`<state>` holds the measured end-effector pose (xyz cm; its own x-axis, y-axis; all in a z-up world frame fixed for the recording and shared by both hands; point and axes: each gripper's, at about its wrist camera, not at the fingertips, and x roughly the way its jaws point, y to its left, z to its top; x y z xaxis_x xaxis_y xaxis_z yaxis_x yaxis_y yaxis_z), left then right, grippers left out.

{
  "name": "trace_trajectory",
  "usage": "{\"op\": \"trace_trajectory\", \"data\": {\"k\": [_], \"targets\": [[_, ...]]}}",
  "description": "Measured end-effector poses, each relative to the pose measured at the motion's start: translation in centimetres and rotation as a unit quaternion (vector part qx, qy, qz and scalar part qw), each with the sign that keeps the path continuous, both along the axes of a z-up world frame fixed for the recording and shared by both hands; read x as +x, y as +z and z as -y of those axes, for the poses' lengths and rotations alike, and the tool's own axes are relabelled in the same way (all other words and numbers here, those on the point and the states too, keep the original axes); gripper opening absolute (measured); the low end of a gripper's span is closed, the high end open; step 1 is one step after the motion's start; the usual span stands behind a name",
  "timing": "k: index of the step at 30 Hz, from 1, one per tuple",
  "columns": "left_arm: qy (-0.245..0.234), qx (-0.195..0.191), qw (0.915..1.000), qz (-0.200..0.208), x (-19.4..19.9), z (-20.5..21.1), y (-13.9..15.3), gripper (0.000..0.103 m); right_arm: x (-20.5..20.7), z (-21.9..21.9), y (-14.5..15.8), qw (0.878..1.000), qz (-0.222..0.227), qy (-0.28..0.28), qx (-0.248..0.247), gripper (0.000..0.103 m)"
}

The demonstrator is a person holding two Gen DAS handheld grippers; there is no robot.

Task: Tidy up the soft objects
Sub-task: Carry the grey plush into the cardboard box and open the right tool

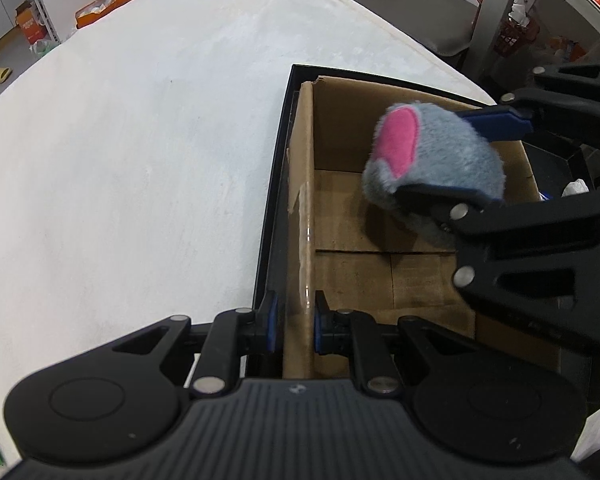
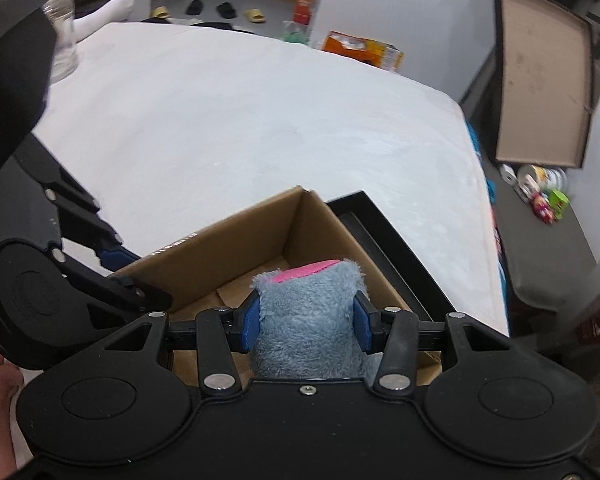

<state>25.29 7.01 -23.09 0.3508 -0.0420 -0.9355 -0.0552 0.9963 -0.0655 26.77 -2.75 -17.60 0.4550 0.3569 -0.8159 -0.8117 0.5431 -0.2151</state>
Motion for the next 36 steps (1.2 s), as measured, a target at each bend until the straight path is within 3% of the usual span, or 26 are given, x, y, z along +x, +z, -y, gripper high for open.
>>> {"op": "trace_trajectory", "data": {"k": [7,17,27,36], "targets": [[0.003,-0.003,1.0,-0.005,0.6,-0.1,-0.4,0.014,-0.3,-0.8,-0.6,0.999,-0.007,0.046,0.004,0.045],[0.008,0.005,0.9999,-0.006,0.7,0.2,-0.6,0.016,-0.4,-0.7,-0.9,0.999,0.01,0.039,-0.016,0.061],[0.011,0.026,0.9996,0.005,0.2,1.2,0.2,0.04,-1.2,2.3,1.8,1.0,0.01,-0.021,0.012,0.077],[0.004,0.039,0.9991,0.014,-0.7,2.4,1.1,0.06,-2.9,7.8,3.2,0.991,-0.004,-0.118,0.056,0.081]]}}
